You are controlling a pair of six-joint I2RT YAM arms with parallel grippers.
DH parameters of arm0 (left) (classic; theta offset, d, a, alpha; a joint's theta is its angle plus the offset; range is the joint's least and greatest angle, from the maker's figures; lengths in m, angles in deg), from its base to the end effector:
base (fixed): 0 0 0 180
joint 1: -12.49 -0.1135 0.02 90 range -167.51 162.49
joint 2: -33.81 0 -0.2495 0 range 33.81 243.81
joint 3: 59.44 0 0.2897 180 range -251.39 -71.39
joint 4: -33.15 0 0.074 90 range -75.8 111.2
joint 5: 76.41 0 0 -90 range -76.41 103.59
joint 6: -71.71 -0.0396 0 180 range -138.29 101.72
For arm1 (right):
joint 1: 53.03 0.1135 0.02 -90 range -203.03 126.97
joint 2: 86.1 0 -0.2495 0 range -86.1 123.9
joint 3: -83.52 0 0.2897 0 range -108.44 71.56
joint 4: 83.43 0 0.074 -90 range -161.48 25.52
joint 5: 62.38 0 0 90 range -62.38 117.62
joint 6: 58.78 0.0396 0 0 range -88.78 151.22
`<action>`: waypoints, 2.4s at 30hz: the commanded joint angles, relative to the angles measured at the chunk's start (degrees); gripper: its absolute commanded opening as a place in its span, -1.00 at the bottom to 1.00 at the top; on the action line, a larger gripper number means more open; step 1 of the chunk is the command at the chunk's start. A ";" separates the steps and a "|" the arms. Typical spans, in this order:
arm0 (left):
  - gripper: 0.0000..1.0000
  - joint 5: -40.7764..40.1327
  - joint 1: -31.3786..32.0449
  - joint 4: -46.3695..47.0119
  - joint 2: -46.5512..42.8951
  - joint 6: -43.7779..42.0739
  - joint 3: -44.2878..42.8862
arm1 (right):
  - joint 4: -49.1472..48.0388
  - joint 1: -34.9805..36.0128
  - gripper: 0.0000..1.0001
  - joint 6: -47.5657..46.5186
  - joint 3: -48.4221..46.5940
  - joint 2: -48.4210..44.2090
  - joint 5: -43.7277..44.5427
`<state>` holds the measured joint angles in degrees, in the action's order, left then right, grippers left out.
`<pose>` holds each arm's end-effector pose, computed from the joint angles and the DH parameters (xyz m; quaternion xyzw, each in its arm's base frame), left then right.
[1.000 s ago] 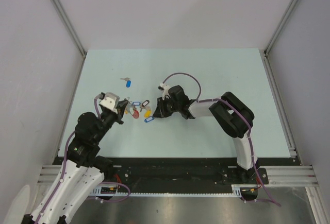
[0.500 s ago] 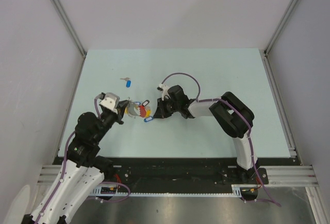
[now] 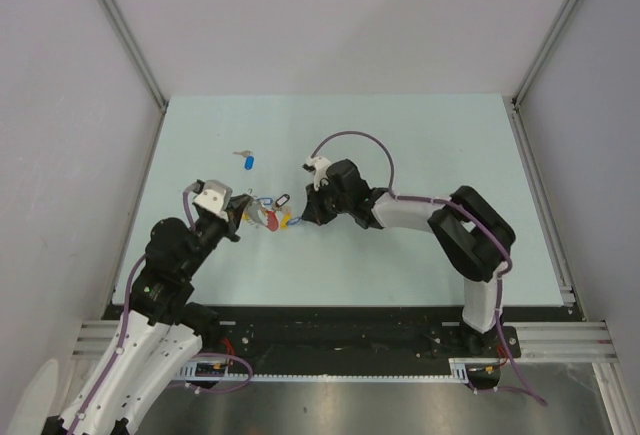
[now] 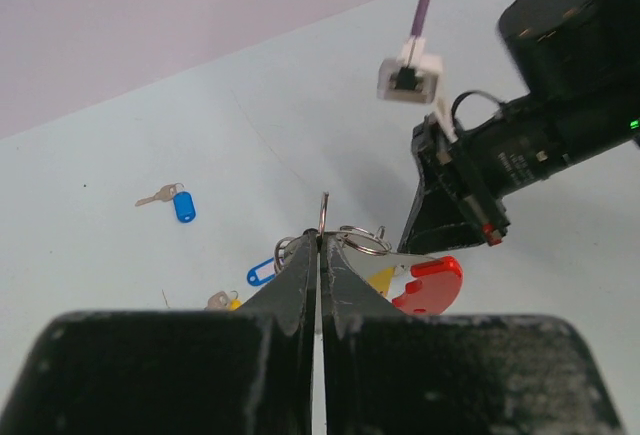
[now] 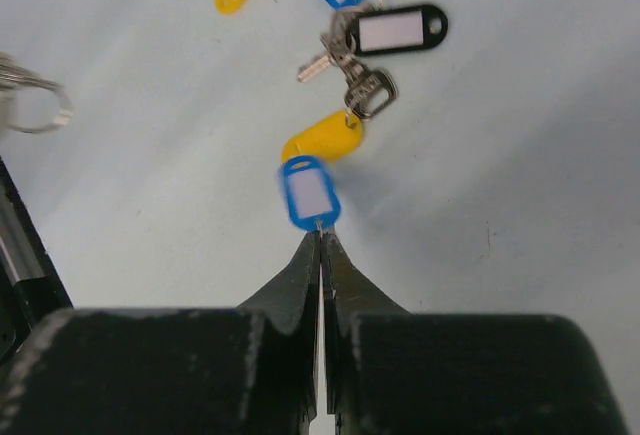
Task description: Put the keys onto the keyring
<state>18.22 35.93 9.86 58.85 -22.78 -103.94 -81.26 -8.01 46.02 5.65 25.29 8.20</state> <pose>0.1642 -0.0747 0.3080 0.2029 0.7015 -0.1415 0.6684 0.3038 0.3226 0.1209 -0.3029 0.8266 0.3544 0.3151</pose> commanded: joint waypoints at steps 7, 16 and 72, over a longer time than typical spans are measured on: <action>-0.99 -0.23 -0.41 2.28 -2.10 -0.17 0.21 | -30.70 0.95 -1.00 -7.87 23.61 -22.18 12.13; -0.99 0.65 -0.41 2.72 -1.75 0.01 0.48 | -51.99 0.78 -1.00 -7.26 39.36 -26.14 12.39; -0.99 2.67 -0.24 2.54 -2.80 -0.08 0.21 | 24.97 -8.18 -0.11 -11.64 16.53 -26.24 -3.77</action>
<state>19.81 35.93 9.89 56.88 -22.78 -103.16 -67.31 -13.98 38.57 26.94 -4.28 13.20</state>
